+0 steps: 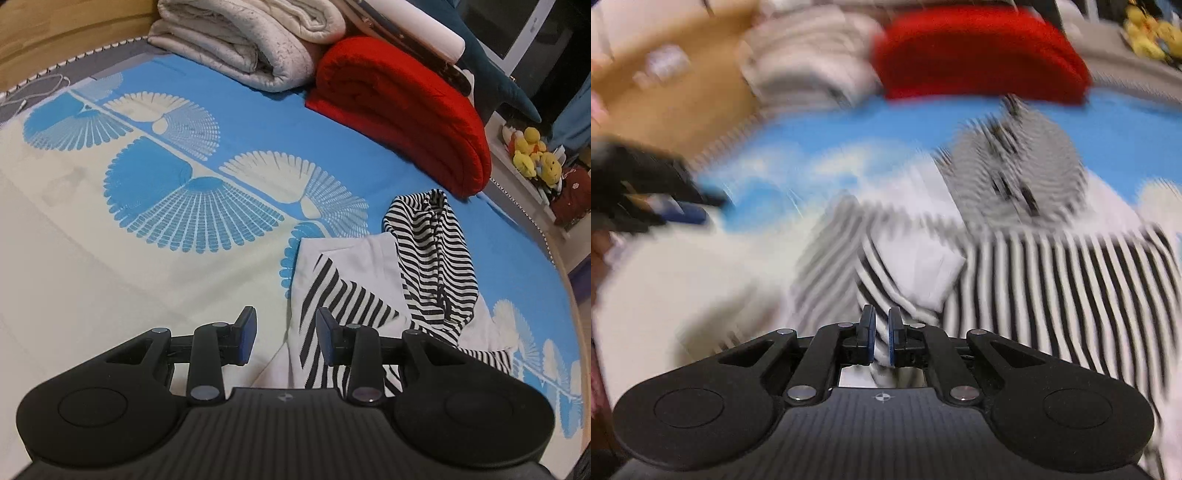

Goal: Fold small clothes

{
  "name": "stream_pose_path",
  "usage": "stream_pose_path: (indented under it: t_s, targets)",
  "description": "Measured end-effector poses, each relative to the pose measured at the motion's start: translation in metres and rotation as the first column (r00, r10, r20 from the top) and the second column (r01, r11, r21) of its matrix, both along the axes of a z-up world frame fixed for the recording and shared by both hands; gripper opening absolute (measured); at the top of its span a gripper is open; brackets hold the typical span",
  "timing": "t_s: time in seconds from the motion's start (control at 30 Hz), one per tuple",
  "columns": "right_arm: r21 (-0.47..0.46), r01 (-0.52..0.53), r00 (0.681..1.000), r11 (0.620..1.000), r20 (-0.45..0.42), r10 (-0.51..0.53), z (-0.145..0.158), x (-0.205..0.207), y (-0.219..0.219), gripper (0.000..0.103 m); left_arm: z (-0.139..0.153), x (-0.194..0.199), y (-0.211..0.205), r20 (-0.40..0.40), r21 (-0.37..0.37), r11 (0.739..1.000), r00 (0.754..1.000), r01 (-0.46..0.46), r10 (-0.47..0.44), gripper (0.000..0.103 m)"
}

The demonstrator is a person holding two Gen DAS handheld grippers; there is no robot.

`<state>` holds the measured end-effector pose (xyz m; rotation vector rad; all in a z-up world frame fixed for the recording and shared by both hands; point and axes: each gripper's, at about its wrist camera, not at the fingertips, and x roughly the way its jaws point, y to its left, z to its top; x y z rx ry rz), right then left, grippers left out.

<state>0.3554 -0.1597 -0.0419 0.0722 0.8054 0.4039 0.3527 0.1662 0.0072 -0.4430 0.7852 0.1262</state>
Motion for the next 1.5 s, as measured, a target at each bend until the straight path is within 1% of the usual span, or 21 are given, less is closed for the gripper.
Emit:
stream_pose_path:
  t_s: [0.03, 0.1, 0.2, 0.3, 0.37, 0.47, 0.53, 0.6, 0.63, 0.77, 0.87, 0.93, 1.0, 1.13, 1.2, 1.23, 1.27, 1.33, 1.37, 1.47, 1.5]
  targets:
    - [0.016, 0.039, 0.999, 0.999, -0.019, -0.039, 0.007, -0.001, -0.008, 0.01, -0.001, 0.0, -0.001, -0.001, -0.005, 1.0, 1.0, 0.005, -0.005, 0.039]
    - [0.07, 0.15, 0.988, 0.986, -0.039, -0.147, 0.023, 0.0, -0.03, 0.012, -0.003, 0.002, -0.007, -0.006, -0.011, 1.0, 1.0, 0.02, -0.02, 0.039]
    - [0.161, 0.314, 0.949, 0.936, -0.071, -0.306, 0.032, -0.002, -0.065, 0.015, -0.008, 0.005, -0.026, -0.02, -0.006, 0.998, 0.998, 0.059, -0.059, 0.039]
    - [0.203, 0.413, 0.91, 0.888, -0.12, -0.396, 0.012, -0.01, -0.095, 0.015, -0.016, 0.011, -0.054, -0.038, -0.007, 0.993, 0.992, 0.121, -0.121, 0.039]
    - [0.185, 0.488, 0.866, 0.853, -0.223, -0.448, -0.006, -0.007, -0.11, 0.015, -0.023, 0.015, -0.075, -0.056, -0.008, 0.987, 0.985, 0.163, -0.163, 0.039]
    - [0.215, 0.569, 0.8, 0.794, -0.37, -0.473, -0.034, -0.007, -0.132, 0.018, -0.035, 0.026, -0.106, -0.088, -0.014, 0.977, 0.973, 0.211, -0.212, 0.039]
    - [0.198, 0.616, 0.752, 0.762, -0.435, -0.495, -0.05, -0.008, -0.141, 0.018, -0.044, 0.035, -0.127, -0.113, -0.013, 0.972, 0.966, 0.233, -0.233, 0.047]
    - [0.191, 0.652, 0.706, 0.733, -0.506, -0.496, -0.067, -0.01, -0.15, 0.02, -0.054, 0.043, -0.151, -0.141, 0.019, 0.964, 0.956, 0.264, -0.259, 0.055]
    - [0.213, 0.665, 0.696, 0.716, -0.525, -0.49, -0.072, -0.01, -0.155, 0.02, -0.06, 0.047, -0.163, -0.159, 0.045, 0.958, 0.948, 0.285, -0.274, 0.057]
    - [0.237, 0.681, 0.684, 0.693, -0.543, -0.487, -0.067, -0.01, -0.164, 0.024, -0.085, 0.058, -0.195, -0.22, 0.161, 0.926, 0.927, 0.342, -0.305, 0.06]
    - [0.238, 0.709, 0.66, 0.664, -0.556, -0.505, -0.067, -0.008, -0.174, 0.026, -0.098, 0.064, -0.205, -0.234, 0.267, 0.903, 0.931, 0.338, -0.279, 0.06]
    - [0.24, 0.728, 0.64, 0.642, -0.576, -0.509, -0.069, -0.009, -0.177, 0.026, -0.096, 0.064, -0.208, -0.224, 0.318, 0.887, 0.936, 0.334, -0.272, 0.048]
    - [0.243, 0.735, 0.631, 0.633, -0.586, -0.508, -0.07, -0.007, -0.179, 0.026, -0.089, 0.064, -0.197, -0.216, 0.309, 0.9, 0.944, 0.308, -0.249, 0.01]
    - [0.255, 0.759, 0.606, 0.599, -0.615, -0.505, -0.073, -0.005, -0.182, 0.026, -0.056, 0.052, -0.145, -0.119, 0.204, 0.97, 0.987, 0.135, -0.113, 0.011]
    - [0.266, 0.773, 0.592, 0.576, -0.629, -0.504, -0.072, -0.008, -0.186, 0.026, -0.046, 0.04, -0.121, -0.101, 0.126, 0.988, 0.992, 0.087, -0.074, 0.02]
    - [0.27, 0.777, 0.588, 0.569, -0.633, -0.503, -0.072, -0.009, -0.187, 0.026, -0.046, 0.036, -0.109, -0.111, 0.066, 0.996, 0.992, 0.067, -0.059, 0.02]
    - [0.27, 0.78, 0.585, 0.564, -0.635, -0.505, -0.072, -0.011, -0.187, 0.026, -0.05, 0.032, -0.096, -0.142, 0.0, 0.999, 0.989, 0.043, -0.042, 0.026]
    - [0.266, 0.784, 0.581, 0.561, -0.632, -0.513, -0.072, -0.015, -0.186, 0.026, -0.063, 0.027, -0.068, -0.211, -0.132, 0.99, 0.977, -0.04, 0.011, 0.03]
    - [0.263, 0.785, 0.58, 0.561, -0.631, -0.516, -0.072, -0.018, -0.185, 0.026, -0.07, 0.024, -0.054, -0.244, -0.199, 0.976, 0.969, -0.086, 0.036, 0.031]
    - [0.262, 0.787, 0.577, 0.559, -0.633, -0.516, -0.073, -0.025, -0.184, 0.026, -0.089, 0.021, -0.025, -0.285, -0.392, 0.907, 0.958, -0.154, 0.039, 0.043]
    - [0.261, 0.784, 0.58, 0.563, -0.631, -0.516, -0.074, -0.027, -0.183, 0.026, -0.092, 0.019, -0.018, -0.292, -0.43, 0.888, 0.956, -0.165, 0.036, 0.043]
